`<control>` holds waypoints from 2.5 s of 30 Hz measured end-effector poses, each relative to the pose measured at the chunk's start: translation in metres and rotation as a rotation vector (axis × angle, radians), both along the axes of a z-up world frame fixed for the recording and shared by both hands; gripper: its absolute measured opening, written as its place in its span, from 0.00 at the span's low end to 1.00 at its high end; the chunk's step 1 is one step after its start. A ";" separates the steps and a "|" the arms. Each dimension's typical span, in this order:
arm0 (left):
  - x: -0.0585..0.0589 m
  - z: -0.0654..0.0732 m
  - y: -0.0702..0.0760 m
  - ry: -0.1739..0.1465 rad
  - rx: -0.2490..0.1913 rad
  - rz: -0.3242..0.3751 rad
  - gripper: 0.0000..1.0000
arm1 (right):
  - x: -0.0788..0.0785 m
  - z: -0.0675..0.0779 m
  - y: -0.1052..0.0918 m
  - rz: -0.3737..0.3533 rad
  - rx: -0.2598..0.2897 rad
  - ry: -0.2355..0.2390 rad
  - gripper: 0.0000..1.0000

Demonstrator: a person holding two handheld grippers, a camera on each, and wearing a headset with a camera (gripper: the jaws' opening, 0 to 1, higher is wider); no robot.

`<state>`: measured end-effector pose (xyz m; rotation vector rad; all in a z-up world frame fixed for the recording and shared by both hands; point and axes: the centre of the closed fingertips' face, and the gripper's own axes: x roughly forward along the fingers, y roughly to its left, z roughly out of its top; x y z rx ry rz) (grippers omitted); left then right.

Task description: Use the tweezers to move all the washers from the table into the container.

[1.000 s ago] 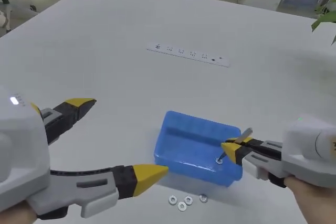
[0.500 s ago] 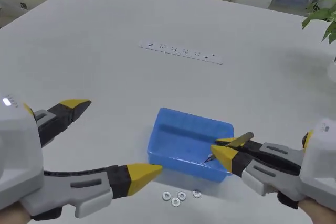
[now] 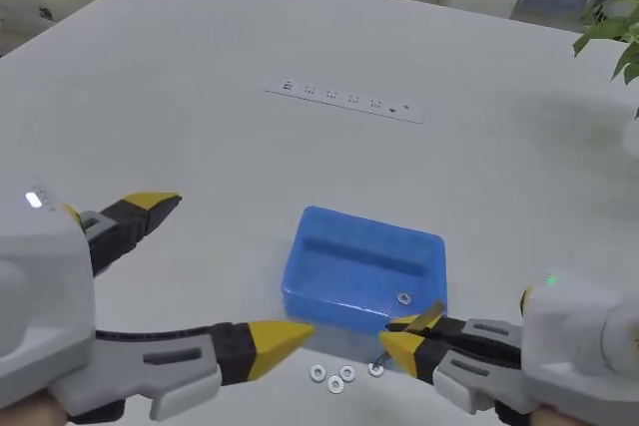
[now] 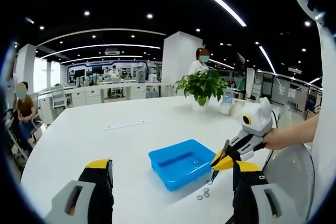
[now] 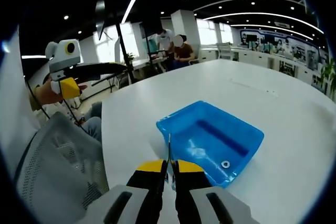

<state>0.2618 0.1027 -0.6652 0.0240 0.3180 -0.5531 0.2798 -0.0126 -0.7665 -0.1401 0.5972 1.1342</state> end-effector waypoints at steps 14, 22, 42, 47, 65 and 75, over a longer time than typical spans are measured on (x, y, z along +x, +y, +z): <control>0.001 -0.004 -0.002 0.011 0.014 -0.019 0.97 | -0.001 -0.014 -0.001 0.012 -0.048 -0.015 0.04; 0.002 -0.004 -0.002 0.012 0.016 -0.023 0.97 | -0.004 -0.013 0.000 0.035 -0.062 -0.058 0.03; -0.001 -0.003 0.002 0.009 0.001 -0.006 0.96 | 0.006 0.043 -0.005 -0.009 0.014 -0.097 0.03; -0.001 -0.002 0.000 0.010 0.001 -0.012 0.96 | 0.016 0.059 -0.007 -0.026 0.029 -0.115 0.03; -0.001 -0.002 0.003 0.012 0.005 -0.017 0.94 | 0.070 0.035 -0.013 -0.220 0.092 0.022 0.03; -0.002 -0.002 0.005 0.015 0.009 -0.012 0.94 | 0.086 0.011 -0.008 -0.262 0.083 0.093 0.03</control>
